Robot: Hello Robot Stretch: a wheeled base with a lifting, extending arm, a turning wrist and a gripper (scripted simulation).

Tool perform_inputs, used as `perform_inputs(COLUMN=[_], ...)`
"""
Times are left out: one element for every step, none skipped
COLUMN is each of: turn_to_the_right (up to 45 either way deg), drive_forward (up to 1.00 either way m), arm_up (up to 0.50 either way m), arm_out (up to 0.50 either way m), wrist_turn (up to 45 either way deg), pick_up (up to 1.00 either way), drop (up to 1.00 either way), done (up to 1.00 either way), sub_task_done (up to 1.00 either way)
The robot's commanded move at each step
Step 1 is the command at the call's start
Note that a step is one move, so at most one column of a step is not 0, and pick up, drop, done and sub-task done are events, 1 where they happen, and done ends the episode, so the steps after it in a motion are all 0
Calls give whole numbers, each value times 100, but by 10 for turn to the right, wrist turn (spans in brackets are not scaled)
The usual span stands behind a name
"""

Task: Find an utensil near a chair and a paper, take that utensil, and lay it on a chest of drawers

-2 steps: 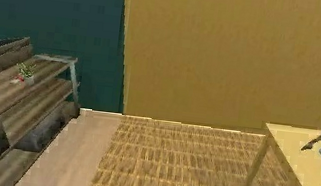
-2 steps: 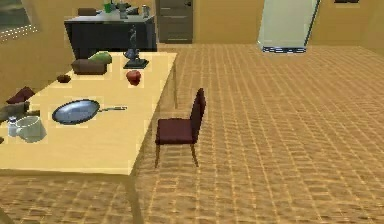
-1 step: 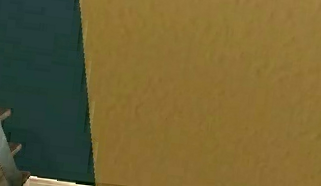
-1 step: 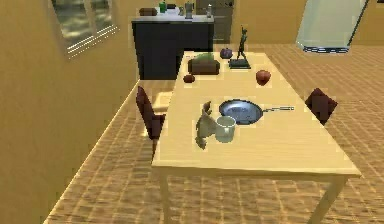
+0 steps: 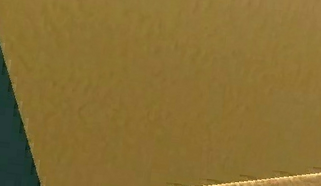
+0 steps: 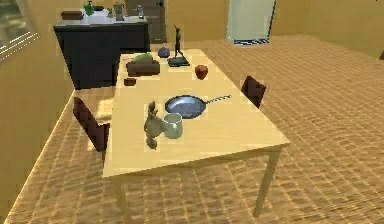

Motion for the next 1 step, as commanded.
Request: perform_inputs(turn_to_the_right=[0], drive_forward=[10], arm_up=[0], arm_out=[0], wrist_turn=[0], pick_up=[0], drop=[0], done=[0], sub_task_done=[0])
